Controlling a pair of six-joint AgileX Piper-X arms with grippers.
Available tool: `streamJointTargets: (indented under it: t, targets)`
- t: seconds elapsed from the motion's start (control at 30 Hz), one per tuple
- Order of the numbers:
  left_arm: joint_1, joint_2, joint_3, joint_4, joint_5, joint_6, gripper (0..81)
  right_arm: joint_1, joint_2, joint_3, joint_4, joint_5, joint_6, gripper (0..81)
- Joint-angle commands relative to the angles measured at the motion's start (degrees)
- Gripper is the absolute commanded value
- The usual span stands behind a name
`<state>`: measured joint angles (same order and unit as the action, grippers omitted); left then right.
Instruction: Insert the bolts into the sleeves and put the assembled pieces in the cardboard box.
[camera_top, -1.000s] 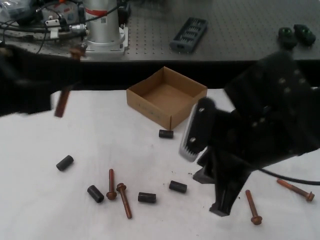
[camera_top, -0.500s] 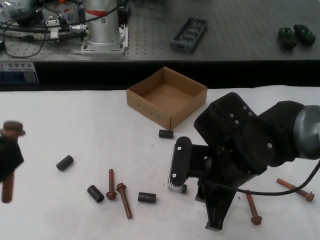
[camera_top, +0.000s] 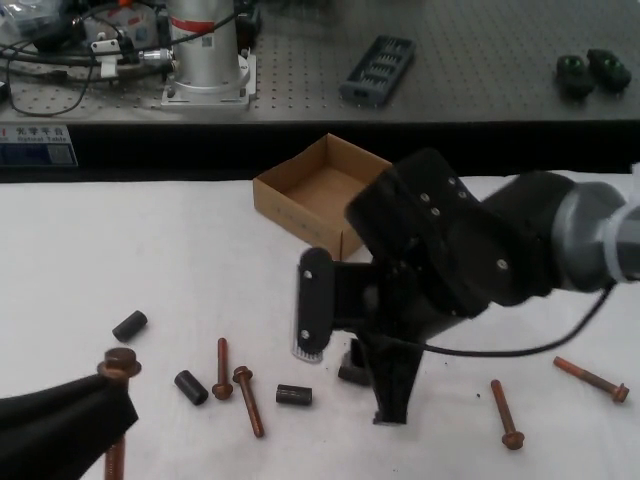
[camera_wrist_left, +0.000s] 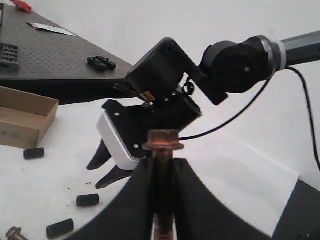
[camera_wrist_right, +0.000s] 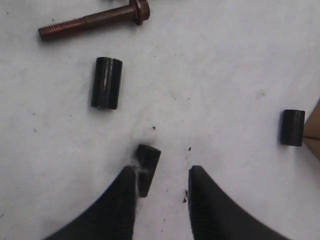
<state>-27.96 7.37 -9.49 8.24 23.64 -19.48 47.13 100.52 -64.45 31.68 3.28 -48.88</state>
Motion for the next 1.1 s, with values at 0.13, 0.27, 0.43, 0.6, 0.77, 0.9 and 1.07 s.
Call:
streamJointTargets:
  t: [0.13,0.27,0.43,0.6,0.77,0.9,1.07]
  targets:
    - [-0.26,-0.54,0.04,-2.83,3.1,-1.26,0.6,0.08,5.86,-4.21,4.3,1.62,-0.45,26.8]
    - [-0.26,-0.54,0.04,-2.83,4.11,-1.14,0.6,0.08,7.52,-4.44,4.46,2.25,-1.05,26.8]
    - [-0.26,-0.54,0.04,-3.18,4.1,-0.97,0.6,-0.66,8.85,-4.44,4.28,2.25,-1.01,26.8]
    - [-0.26,-0.54,0.04,-3.36,4.1,-0.97,0.6,-1.34,11.19,-4.44,3.78,1.76,-0.88,25.8]
    - [-0.26,-0.54,0.04,-3.46,4.1,-0.97,0.6,-1.41,13.08,-4.44,2.55,3.63,-0.01,6.3]
    - [-0.26,-0.54,0.04,-4.07,4.1,-0.97,0.6,-0.98,12.4,-4.6,0.12,4.84,2.1,5.8]
    - [-0.26,-0.54,0.04,-4.88,2.15,-0.97,0.6,0.38,9.09,-4.69,-0.35,4.89,7.07,5.8]
